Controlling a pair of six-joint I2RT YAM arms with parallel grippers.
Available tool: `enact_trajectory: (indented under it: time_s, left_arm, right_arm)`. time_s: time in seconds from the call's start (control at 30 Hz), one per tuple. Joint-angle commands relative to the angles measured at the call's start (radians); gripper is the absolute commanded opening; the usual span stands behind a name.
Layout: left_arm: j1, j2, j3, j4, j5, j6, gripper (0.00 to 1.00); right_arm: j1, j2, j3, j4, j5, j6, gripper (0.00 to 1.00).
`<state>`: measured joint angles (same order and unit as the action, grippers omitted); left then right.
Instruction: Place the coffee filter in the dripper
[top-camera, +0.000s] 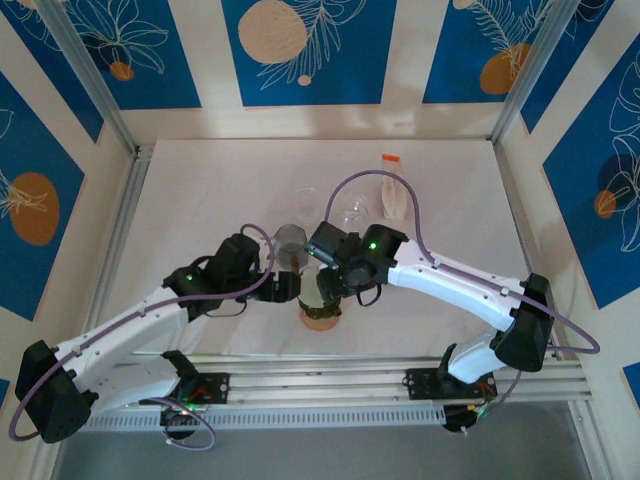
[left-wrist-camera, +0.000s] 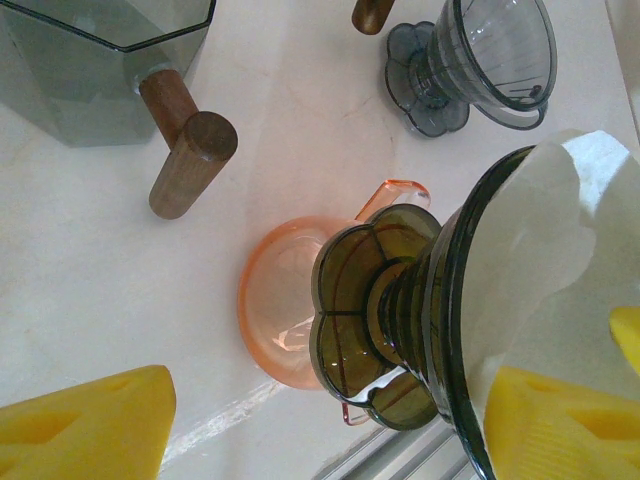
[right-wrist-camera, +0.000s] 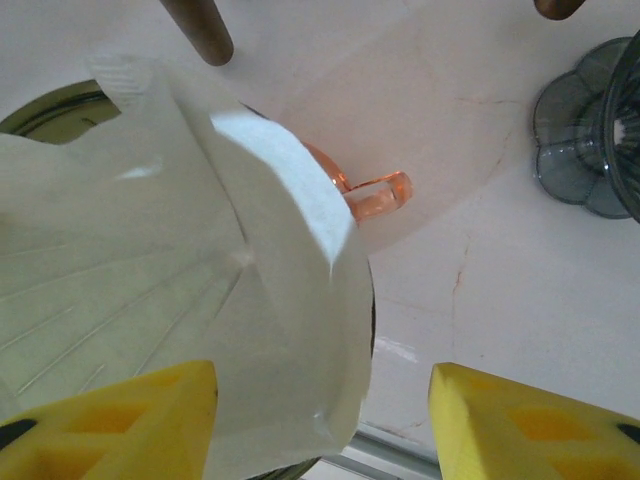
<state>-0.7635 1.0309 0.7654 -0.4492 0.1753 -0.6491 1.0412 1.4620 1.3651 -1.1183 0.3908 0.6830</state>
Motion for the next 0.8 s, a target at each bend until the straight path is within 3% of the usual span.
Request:
enact_trajectory:
  time_s: [0.0, 0.13, 0.47, 0.77]
  left_arm:
    - [0.013, -0.006, 0.002, -0.025, -0.009, -0.012, 0.79]
    - [0.017, -0.008, 0.004, -0.039, -0.020, -0.021, 0.80]
    - [0.046, -0.083, -0.009, 0.100, 0.081, -0.041, 0.96]
    - [0.057, 0.053, 0.030, 0.186, 0.124, -0.024, 0.98]
  right_arm:
    - [0.005, -0.040, -0.028, -0.019, -0.030, 0.014, 0.57]
    - [0.000, -0.061, -0.050, -0.026, -0.031, 0.024, 0.53]
    - [0.005, -0.044, -0.034, -0.008, -0.035, 0.021, 0.50]
    - [0.005, -0.034, -0.027, 0.000, -0.037, 0.018, 0.50]
